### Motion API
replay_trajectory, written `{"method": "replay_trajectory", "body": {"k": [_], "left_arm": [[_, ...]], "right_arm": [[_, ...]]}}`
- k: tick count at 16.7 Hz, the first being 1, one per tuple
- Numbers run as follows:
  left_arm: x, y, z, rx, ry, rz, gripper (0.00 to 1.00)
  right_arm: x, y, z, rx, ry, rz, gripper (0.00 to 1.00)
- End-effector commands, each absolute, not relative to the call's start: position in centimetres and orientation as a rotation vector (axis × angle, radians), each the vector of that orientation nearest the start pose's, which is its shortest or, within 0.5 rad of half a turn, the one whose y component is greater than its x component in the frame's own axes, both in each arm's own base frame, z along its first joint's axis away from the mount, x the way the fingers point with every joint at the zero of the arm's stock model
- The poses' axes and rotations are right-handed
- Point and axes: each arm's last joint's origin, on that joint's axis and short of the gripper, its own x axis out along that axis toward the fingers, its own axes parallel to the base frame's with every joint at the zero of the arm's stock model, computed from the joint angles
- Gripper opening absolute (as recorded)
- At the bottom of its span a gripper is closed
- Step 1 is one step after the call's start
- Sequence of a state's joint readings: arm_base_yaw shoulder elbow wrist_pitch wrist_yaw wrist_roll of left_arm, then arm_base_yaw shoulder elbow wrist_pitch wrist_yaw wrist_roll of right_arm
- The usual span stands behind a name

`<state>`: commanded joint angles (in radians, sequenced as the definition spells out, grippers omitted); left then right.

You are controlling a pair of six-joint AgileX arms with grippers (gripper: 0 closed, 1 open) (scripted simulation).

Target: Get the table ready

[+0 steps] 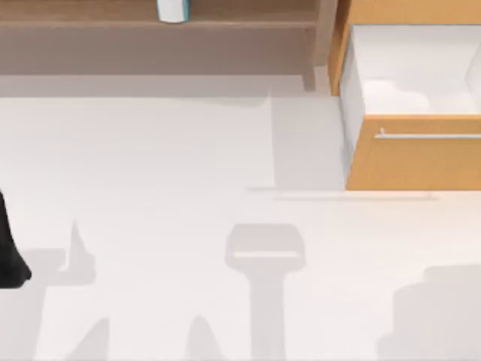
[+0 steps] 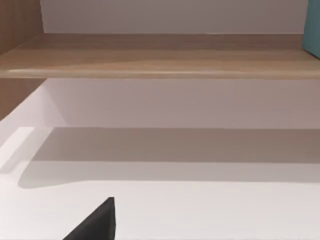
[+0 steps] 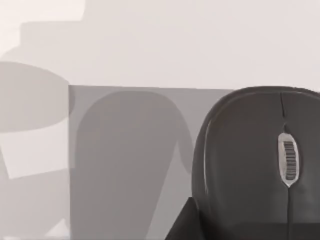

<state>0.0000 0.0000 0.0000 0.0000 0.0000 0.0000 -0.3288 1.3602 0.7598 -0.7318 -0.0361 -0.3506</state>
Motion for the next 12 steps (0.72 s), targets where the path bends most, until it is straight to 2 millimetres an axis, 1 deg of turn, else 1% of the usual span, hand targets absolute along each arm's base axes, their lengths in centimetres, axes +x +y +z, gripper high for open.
{"method": "replay_trajectory", "body": {"k": [4, 9, 12], "left_arm": [[10.6, -0.1, 16.0, 0.0, 0.0, 0.0, 1.0], [10.6, -0.1, 16.0, 0.0, 0.0, 0.0, 1.0], [10.6, -0.1, 16.0, 0.0, 0.0, 0.0, 1.0]], "right_arm": [[21.6, -7.2, 16.6, -0.046, 1.359, -0.012, 0.0], [20.8, -7.0, 14.4, -0.018, 1.46, 0.009, 0.0], [20.7, -7.0, 14.3, -0.015, 1.468, 0.011, 0.0]]}}
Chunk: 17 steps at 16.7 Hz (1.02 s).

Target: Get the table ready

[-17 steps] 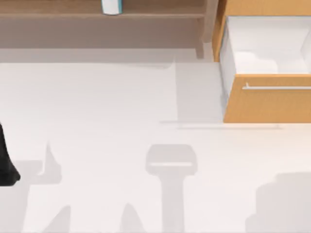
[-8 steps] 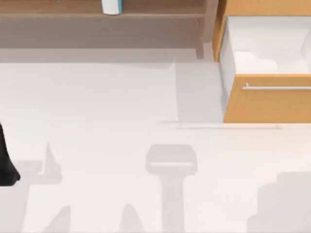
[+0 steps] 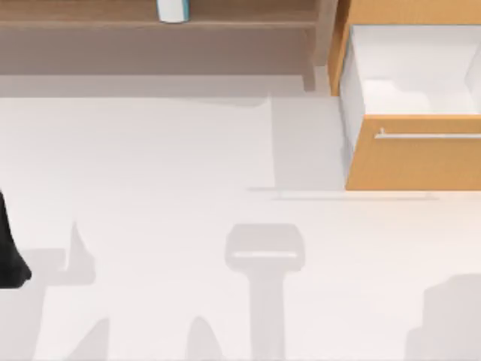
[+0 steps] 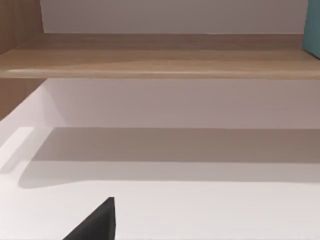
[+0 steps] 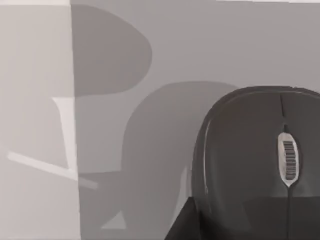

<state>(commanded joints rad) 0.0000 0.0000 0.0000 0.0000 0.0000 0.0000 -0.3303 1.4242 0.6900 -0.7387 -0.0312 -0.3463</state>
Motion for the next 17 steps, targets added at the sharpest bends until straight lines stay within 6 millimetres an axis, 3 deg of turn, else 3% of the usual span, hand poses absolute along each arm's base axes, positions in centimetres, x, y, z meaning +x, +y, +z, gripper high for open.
{"method": "replay_trajectory", "body": {"k": [2, 15, 17], "left_arm": [[10.57, -0.12, 16.0, 0.0, 0.0, 0.0, 1.0], [10.57, -0.12, 16.0, 0.0, 0.0, 0.0, 1.0], [10.57, -0.12, 16.0, 0.0, 0.0, 0.0, 1.0]], "right_arm": [[20.75, -6.98, 14.27, -0.015, 1.468, 0.011, 0.0], [20.75, -6.98, 14.27, -0.015, 1.468, 0.011, 0.98], [20.75, -6.98, 14.27, -0.015, 1.468, 0.011, 1.0]]}}
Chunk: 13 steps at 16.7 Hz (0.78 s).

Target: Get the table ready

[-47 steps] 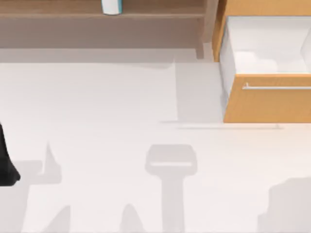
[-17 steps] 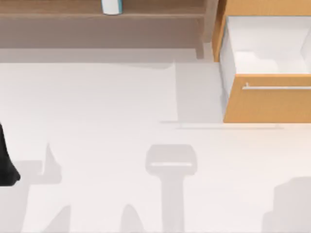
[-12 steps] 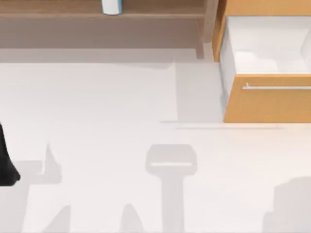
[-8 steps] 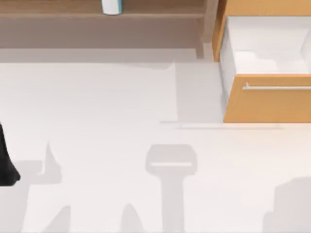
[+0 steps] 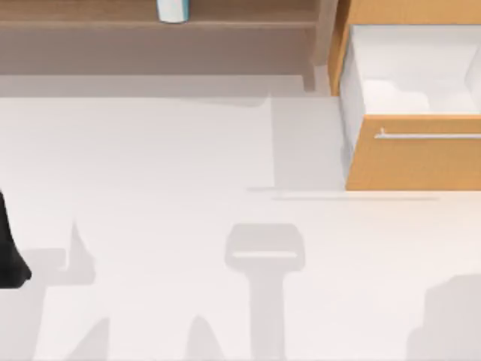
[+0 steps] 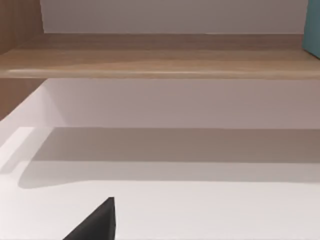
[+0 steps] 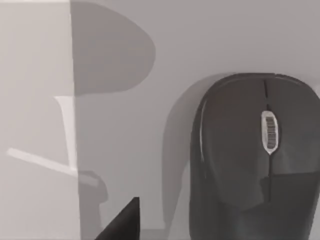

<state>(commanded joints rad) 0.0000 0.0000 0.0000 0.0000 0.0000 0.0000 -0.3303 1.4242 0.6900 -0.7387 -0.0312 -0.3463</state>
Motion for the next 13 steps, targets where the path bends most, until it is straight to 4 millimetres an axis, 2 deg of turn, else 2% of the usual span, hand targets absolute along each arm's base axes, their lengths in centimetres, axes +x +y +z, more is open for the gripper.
{"method": "replay_trajectory", "body": {"k": [9, 13], "left_arm": [[10.57, -0.12, 16.0, 0.0, 0.0, 0.0, 1.0], [10.57, -0.12, 16.0, 0.0, 0.0, 0.0, 1.0]], "right_arm": [[20.82, -6.98, 14.3, -0.023, 1.459, 0.01, 1.0], [21.68, -6.91, 14.28, -0.134, 1.351, 0.011, 1.0]]}}
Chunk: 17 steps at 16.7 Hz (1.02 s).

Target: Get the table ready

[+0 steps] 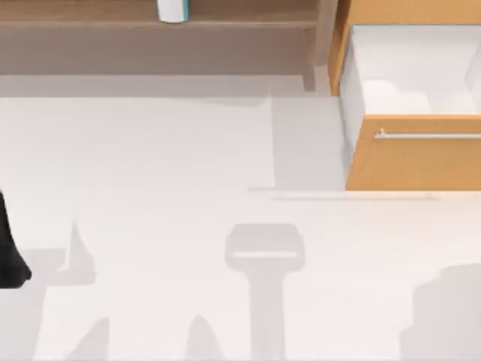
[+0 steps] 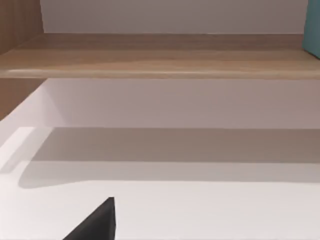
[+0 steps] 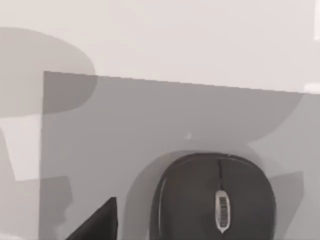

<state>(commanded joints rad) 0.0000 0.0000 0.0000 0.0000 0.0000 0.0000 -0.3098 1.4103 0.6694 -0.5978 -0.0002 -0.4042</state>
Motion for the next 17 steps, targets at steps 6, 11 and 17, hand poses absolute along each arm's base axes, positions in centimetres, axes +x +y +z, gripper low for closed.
{"method": "replay_trajectory", "body": {"k": [6, 11, 17], "left_arm": [[10.6, -0.1, 16.0, 0.0, 0.0, 0.0, 1.0], [10.6, -0.1, 16.0, 0.0, 0.0, 0.0, 1.0], [10.6, -0.1, 16.0, 0.0, 0.0, 0.0, 1.0]], "right_arm": [[23.8, -6.2, 13.8, -0.462, 1.054, -0.005, 1.0], [25.0, -4.6, 13.1, -0.781, 0.776, -0.046, 1.0], [24.9, -1.5, 12.1, -1.119, 0.476, -0.105, 1.0]]}}
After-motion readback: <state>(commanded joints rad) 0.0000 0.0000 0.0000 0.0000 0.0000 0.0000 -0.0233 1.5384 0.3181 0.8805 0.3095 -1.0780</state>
